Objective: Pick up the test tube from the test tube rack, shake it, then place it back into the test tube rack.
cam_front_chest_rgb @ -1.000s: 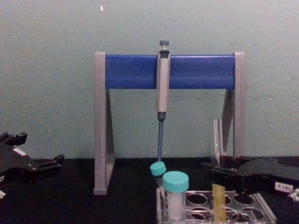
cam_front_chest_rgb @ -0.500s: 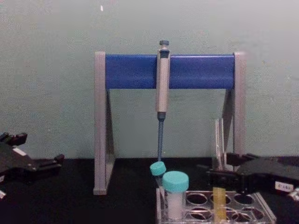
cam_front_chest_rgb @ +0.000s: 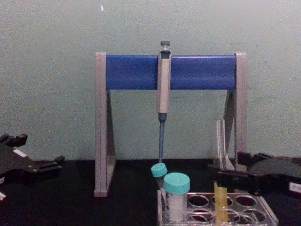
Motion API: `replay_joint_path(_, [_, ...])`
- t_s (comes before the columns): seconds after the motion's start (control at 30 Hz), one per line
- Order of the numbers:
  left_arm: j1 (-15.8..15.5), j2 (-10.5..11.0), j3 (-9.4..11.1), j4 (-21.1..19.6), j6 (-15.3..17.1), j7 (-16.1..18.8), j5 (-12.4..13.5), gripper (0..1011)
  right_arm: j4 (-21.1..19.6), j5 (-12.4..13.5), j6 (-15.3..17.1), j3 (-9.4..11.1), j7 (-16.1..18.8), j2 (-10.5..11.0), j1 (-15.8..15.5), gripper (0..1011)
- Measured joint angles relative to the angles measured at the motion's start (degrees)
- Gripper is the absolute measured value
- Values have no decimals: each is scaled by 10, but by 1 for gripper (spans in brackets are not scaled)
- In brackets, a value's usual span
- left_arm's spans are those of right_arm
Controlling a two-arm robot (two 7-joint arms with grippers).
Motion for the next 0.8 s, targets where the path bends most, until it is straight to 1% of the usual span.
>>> replay_joint_path(0.07, [0,0,0,0,0,0,0,1009,-22,5,3,11,-7,10,-19,1000])
replay_joint_path(0.1, [0,0,0,0,0,0,0,1010,-22,5,3,11,-7,10,-19,1000])
replay_joint_path(0.17, [0,0,0,0,0,0,0,1010,-38,9,6,22,-14,17,-36,1000])
replay_joint_path(0.23, [0,0,0,0,0,0,0,1010,-56,12,9,33,-24,24,-54,1000])
replay_joint_path(0.27, [0,0,0,0,0,0,0,1009,-67,13,10,42,-33,28,-67,1000])
replay_joint_path(0.4, [0,0,0,0,0,0,0,1010,-83,11,7,59,-55,30,-89,1000])
replay_joint_path(0.43, [0,0,0,0,0,0,0,1010,-90,5,3,68,-68,28,-99,1000])
replay_joint_path(0.5, [0,0,0,0,0,0,0,1010,-93,-2,-3,75,-82,24,-107,1000])
replay_joint_path(0.53, [0,0,0,0,0,0,0,1010,-97,-14,-8,81,-99,20,-114,1000])
replay_joint_path(0.6, [0,0,0,0,0,0,0,1010,-98,-28,-13,85,-115,16,-119,1000])
replay_joint_path(0.63, [0,0,0,0,0,0,0,1010,-98,-43,-16,86,-132,11,-122,1000])
replay_joint_path(0.73, [0,0,0,0,0,0,0,1010,-95,-66,-19,87,-154,4,-124,1000])
replay_joint_path(0.77, [0,0,0,0,0,0,0,1010,-90,-83,-23,86,-171,-4,-125,1000])
replay_joint_path(0.8, [0,0,0,0,0,0,0,1010,-88,-90,-25,86,-179,-7,-125,1000])
